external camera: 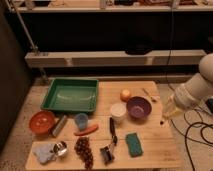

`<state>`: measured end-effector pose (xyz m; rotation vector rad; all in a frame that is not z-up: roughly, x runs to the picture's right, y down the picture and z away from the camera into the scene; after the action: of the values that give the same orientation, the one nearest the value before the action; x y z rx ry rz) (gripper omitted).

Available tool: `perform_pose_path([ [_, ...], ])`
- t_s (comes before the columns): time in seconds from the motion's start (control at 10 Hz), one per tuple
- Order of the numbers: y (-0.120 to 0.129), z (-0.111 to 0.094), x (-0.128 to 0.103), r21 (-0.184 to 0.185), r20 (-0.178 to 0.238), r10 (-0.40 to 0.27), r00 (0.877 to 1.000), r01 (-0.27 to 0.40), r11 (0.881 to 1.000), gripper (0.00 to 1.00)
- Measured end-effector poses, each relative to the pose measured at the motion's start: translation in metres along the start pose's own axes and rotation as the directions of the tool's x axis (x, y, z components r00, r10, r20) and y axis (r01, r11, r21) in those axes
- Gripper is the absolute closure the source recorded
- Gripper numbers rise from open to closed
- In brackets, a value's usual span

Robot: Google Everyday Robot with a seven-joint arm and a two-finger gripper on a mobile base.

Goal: Place banana in table surface

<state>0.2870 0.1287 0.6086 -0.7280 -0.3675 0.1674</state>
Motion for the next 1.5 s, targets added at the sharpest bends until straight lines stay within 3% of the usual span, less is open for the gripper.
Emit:
perform_pose_path([
  [0.3,0.042,0.041,0.052,-0.051,0.038,0.111,0.993,-0.11,0.993,1.0],
  [0.6,0.047,0.098,0.082,-0.108,0.088,0.169,0.982,-0.159,0.981,1.0],
  [0.9,0.035,0.129,0.078,-0.136,0.101,0.149,0.984,-0.135,0.982,1.0],
  [1.1,0.029,0.135,0.072,-0.142,0.103,0.136,0.985,-0.12,0.983,1.0],
  [1.2,0.027,0.143,0.07,-0.144,0.102,0.126,0.987,-0.111,0.983,0.96],
  [1.5,0.023,0.16,0.06,-0.129,0.111,0.027,0.993,-0.012,0.992,0.69],
])
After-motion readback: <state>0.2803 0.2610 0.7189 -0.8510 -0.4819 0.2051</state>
